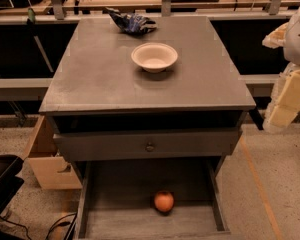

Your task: Pick orange can from middle drawer and place on counter

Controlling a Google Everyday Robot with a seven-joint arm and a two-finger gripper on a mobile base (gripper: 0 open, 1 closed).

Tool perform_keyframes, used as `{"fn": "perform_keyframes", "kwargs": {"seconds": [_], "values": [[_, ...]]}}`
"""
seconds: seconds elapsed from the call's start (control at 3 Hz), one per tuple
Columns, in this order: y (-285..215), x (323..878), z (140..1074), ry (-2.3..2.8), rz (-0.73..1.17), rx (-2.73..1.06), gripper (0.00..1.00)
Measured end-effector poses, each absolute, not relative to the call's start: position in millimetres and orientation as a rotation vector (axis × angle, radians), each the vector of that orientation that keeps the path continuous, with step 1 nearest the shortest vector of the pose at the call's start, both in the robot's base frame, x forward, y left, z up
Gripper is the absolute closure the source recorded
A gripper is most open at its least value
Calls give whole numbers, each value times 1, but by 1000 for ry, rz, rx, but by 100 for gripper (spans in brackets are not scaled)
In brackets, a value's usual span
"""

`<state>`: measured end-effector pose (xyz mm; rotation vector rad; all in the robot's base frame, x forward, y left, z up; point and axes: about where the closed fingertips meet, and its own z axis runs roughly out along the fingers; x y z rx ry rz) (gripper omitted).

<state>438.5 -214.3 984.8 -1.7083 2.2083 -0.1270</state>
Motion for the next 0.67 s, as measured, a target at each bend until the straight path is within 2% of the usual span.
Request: {"fn": "perform_keyframes", "kwargs": {"seconds": [0.67], "values": [[-220, 427, 971, 2183, -70, -1673, 0]]}}
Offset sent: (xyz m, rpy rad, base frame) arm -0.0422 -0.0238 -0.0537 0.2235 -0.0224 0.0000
